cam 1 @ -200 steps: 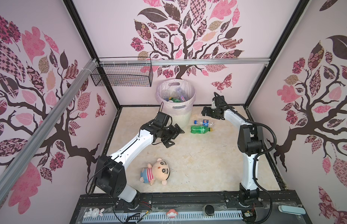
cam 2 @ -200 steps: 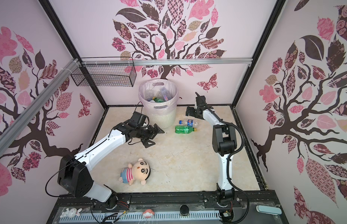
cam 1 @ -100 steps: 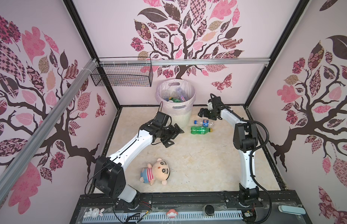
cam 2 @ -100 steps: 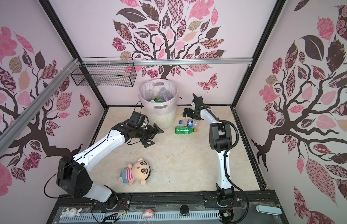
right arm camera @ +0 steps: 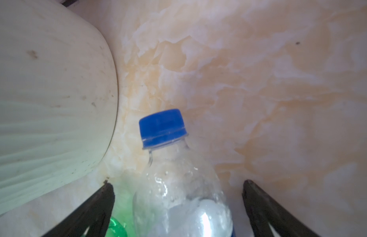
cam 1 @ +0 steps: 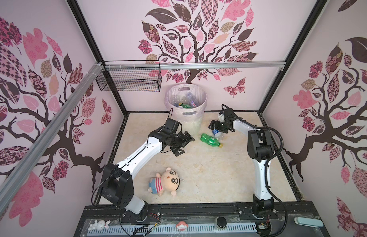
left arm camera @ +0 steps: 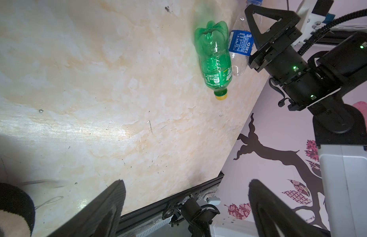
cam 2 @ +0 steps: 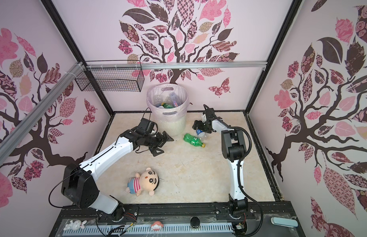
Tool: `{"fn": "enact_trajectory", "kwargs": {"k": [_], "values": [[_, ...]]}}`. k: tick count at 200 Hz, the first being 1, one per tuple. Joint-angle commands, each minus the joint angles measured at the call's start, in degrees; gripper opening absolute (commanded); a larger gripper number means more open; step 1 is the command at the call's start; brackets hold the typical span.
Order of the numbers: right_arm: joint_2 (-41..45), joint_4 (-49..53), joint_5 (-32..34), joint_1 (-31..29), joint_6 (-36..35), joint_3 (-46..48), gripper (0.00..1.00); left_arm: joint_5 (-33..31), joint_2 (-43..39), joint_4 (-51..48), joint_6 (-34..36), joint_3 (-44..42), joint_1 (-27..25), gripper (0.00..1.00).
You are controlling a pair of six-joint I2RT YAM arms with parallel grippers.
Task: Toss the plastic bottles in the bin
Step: 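Close the right gripper around the clear Pepsi bottle's blue label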
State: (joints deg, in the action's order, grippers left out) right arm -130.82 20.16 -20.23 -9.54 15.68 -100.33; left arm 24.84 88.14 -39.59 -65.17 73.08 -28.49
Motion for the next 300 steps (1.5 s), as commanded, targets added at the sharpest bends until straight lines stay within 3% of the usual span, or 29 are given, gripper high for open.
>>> {"fn": "enact_trajectory", "kwargs": {"k": [1, 113, 218, 300], "values": [[3.63, 0.77, -1.14, 0.18, 0.85, 2.03, 1.00, 0.62, 0.61, 0.86, -0.38, -0.01, 0.18, 0.97], [6.24, 0.56, 3.82, -4.81, 2.29, 7.42, 0.98, 0.54, -0.68, 0.29, -0.32, -0.76, 0.17, 0.97], [10.12, 1.29, 7.92, -5.88, 2.78, 12.16, 0.77, 0.56, -1.73, 0.21, -0.84, -1.23, 0.18, 0.97], [11.97, 4.02, 10.47, -5.75, 2.15, 9.61, 0.60, 0.12, -2.85, -1.03, -1.08, -0.29, 0.17, 0.97]]}}
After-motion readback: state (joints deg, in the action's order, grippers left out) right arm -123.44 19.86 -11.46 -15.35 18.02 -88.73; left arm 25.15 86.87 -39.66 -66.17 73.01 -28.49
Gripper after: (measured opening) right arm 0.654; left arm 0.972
